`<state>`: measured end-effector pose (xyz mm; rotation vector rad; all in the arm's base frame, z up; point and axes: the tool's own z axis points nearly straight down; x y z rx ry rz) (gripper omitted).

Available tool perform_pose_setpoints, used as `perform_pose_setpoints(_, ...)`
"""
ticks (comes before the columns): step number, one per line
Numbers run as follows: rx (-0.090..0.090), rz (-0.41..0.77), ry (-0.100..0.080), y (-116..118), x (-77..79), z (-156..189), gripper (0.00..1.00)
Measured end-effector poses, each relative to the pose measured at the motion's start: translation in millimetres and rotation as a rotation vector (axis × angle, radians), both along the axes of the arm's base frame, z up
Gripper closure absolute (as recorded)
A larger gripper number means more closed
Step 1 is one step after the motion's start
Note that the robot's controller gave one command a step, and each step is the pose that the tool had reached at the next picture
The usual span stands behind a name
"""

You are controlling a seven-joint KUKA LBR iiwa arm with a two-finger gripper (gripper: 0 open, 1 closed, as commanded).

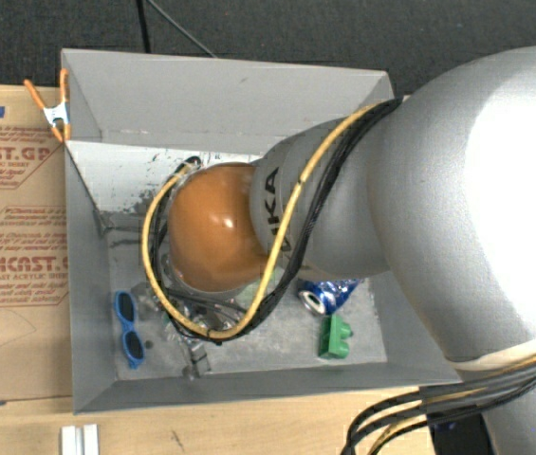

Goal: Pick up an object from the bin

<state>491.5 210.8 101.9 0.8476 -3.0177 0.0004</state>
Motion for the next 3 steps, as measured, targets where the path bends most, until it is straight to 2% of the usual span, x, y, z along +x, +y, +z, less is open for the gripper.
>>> perform_pose_setpoints(1, 0.005, 0.343, -0.007, 31.2, 0.2, -32.7, 0.0)
perform_pose_setpoints(2, 0.009, 0.34, -0.017, 32.2, 3.4, -29.3, 1.0)
perform_pose_setpoints(3, 0.006, 0.332, -0.017, 13.3, 27.5, 100.9, 1.0)
